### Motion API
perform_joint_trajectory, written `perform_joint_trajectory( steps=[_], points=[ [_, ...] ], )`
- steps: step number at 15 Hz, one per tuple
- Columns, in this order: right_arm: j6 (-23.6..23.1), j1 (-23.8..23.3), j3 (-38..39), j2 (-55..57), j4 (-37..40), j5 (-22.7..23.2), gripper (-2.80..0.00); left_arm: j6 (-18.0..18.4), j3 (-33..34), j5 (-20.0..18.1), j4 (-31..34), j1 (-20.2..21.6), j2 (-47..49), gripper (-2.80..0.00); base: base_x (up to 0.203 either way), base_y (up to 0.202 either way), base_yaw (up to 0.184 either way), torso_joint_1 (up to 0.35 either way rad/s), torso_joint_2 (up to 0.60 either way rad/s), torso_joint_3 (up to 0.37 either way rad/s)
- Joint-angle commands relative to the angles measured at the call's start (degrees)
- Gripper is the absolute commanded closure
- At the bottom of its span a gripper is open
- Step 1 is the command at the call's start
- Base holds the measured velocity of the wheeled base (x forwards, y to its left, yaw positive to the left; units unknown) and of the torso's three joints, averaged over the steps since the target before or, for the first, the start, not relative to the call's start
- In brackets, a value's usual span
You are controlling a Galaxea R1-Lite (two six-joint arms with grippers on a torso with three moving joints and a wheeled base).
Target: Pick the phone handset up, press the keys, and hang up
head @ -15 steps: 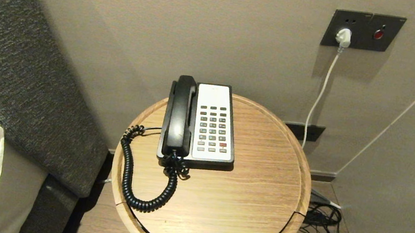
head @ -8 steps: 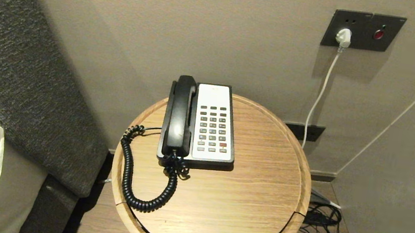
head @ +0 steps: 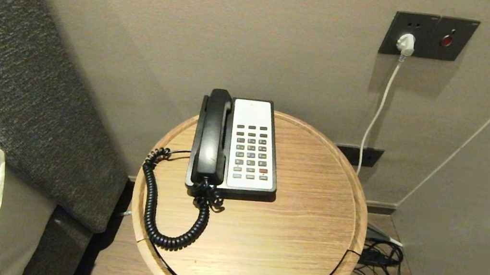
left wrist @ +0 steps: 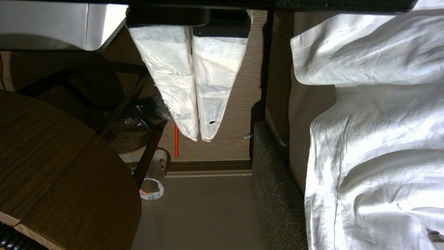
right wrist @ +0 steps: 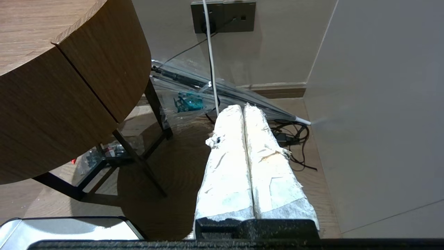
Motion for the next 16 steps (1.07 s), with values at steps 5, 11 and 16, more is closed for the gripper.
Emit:
perform_joint_trajectory(
  steps=[5, 11, 16],
  points=[
    [0.0, 0.0, 0.0, 0.2, 0.0, 0.0, 0.00, 0.0, 0.0, 0.0, 0.0, 0.0, 0.1, 0.00, 0.000, 0.000, 0.000, 0.000, 0.00, 0.000],
    [0.0, 0.0, 0.0, 0.2, 0.0, 0.0, 0.00, 0.0, 0.0, 0.0, 0.0, 0.0, 0.1, 0.00, 0.000, 0.000, 0.000, 0.000, 0.00, 0.000],
    [0.0, 0.0, 0.0, 0.2, 0.0, 0.0, 0.00, 0.0, 0.0, 0.0, 0.0, 0.0, 0.1, 0.00, 0.000, 0.000, 0.000, 0.000, 0.00, 0.000]
  ],
)
